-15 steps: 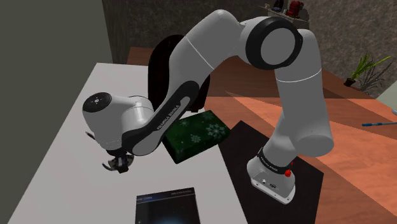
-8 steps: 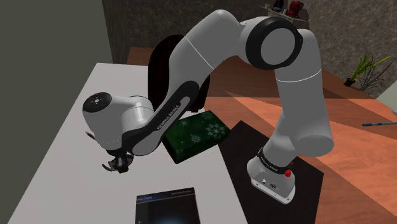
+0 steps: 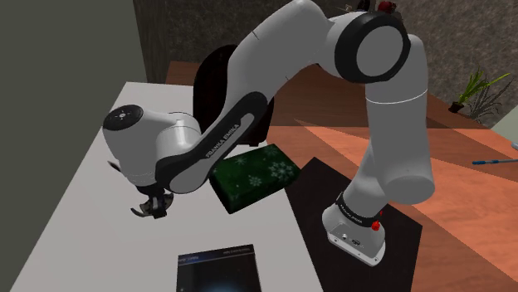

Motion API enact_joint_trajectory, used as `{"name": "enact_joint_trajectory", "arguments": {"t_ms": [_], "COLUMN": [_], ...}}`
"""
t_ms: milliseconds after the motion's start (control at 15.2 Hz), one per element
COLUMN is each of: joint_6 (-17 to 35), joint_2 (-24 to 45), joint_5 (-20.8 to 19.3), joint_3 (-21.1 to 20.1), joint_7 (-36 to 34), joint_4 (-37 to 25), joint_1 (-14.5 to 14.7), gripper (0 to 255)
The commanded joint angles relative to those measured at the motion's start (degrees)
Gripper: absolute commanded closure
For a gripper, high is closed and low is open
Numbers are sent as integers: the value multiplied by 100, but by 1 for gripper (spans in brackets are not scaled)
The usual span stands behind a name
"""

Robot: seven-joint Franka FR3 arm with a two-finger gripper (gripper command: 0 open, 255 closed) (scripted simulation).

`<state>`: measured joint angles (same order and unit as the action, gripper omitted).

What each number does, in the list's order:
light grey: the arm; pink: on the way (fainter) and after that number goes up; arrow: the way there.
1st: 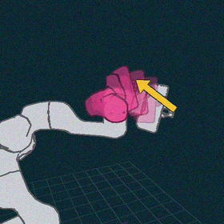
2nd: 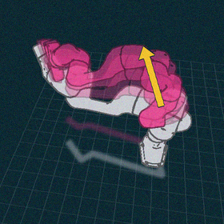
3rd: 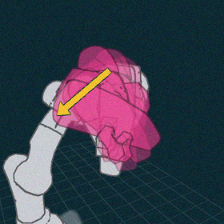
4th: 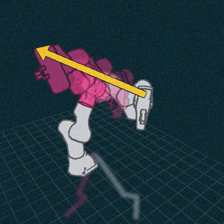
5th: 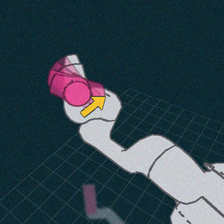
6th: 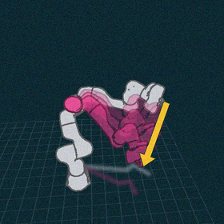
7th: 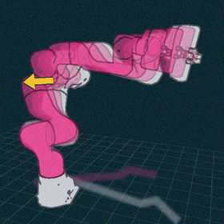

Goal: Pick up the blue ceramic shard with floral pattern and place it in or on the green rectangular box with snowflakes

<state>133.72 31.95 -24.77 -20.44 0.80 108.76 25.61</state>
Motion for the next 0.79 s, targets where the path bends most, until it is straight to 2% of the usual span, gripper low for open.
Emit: {"name": "enact_joint_trajectory", "arguments": {"t_ms": [0,726], "joint_6": [-120,-700], "joint_2": [-110,-677], "joint_5": [67,409], "joint_3": [-48,-251], "joint_7": [43,312], "joint_4": [-15,-79], "joint_1": [-19,-156], "gripper": [255,255]}}
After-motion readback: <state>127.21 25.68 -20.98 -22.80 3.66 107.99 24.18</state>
